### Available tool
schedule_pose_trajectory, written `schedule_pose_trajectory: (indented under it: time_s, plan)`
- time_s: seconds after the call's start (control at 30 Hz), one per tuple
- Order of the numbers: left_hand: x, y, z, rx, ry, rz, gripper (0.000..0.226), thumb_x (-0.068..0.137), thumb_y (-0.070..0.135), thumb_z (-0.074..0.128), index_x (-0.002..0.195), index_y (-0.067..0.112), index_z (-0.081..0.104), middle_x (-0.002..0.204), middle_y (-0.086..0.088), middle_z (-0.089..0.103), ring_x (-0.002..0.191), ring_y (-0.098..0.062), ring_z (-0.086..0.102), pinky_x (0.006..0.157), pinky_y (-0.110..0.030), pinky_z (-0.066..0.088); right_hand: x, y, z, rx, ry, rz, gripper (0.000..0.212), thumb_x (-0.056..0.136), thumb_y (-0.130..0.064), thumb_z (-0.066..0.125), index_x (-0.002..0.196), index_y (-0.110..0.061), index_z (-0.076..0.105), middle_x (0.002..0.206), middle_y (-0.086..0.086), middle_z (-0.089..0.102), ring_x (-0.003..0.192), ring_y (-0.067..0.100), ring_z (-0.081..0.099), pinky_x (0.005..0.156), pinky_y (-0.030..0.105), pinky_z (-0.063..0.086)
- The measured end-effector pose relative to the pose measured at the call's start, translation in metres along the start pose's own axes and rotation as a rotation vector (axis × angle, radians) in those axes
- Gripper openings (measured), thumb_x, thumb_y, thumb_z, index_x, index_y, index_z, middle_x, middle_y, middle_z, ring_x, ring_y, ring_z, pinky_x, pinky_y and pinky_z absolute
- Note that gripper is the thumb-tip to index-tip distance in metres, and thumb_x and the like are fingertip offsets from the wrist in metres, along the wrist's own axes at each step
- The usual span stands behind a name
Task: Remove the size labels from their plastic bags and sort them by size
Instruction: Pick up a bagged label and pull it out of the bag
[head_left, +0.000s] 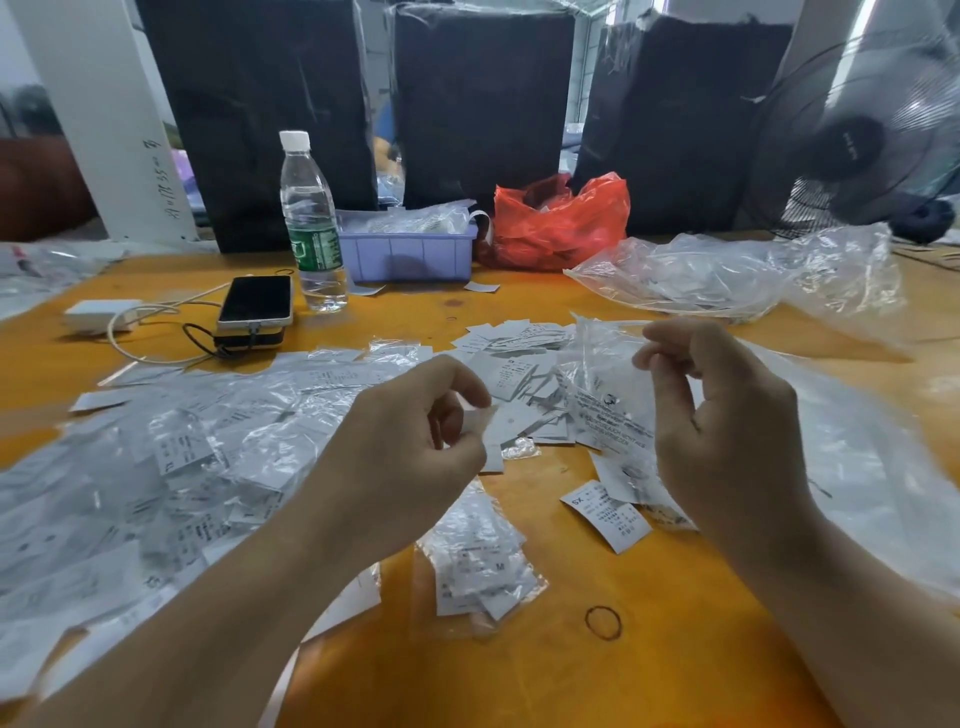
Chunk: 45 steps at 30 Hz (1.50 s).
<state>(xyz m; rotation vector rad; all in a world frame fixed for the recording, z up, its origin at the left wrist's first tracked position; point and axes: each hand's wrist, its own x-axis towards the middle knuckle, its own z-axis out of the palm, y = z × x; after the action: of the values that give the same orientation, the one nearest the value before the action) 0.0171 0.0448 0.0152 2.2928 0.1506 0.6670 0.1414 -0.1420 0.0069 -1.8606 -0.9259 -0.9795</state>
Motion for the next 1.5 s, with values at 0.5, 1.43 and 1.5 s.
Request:
schedule_pose_trajectory:
  time_s: [0.5,1.43,1.5]
  plan:
    - [0.004,0.001,-0.013,-0.219,0.128,-0.06,0.033,0.093,0.044,0.051,0.076,0.02,0.063,0.058,0.006,0.052,0.053,-0.003,0.046,0.05,-0.02,0.038,0.043,-0.077,0.066,0.802,-0.306,0.358,0.026,0.088,-0.001,0.065,0.102,-0.022,0.06,0.085,-0.002,0.072,0.074,0.012,0.07,0.066,0.026,0.059]
    - [0.008,-0.01,-0.012,-0.152,0.144,-0.109,0.016,0.091,0.034,0.061,0.077,0.028,0.065,0.058,0.02,0.057,0.058,0.004,0.054,0.051,-0.008,0.039,0.02,-0.061,0.072,0.892,-0.409,0.508,0.042,0.081,-0.002,0.073,0.108,-0.03,0.057,0.098,-0.005,0.066,0.081,0.01,0.071,0.072,0.023,0.059]
    - [0.008,-0.01,-0.012,-0.124,0.171,-0.113,0.017,0.09,0.034,0.061,0.075,0.028,0.065,0.06,0.019,0.058,0.06,0.003,0.054,0.052,-0.008,0.04,0.019,-0.061,0.072,0.872,-0.426,0.529,0.037,0.082,-0.012,0.073,0.107,-0.033,0.057,0.098,-0.009,0.066,0.083,0.012,0.07,0.075,0.031,0.06]
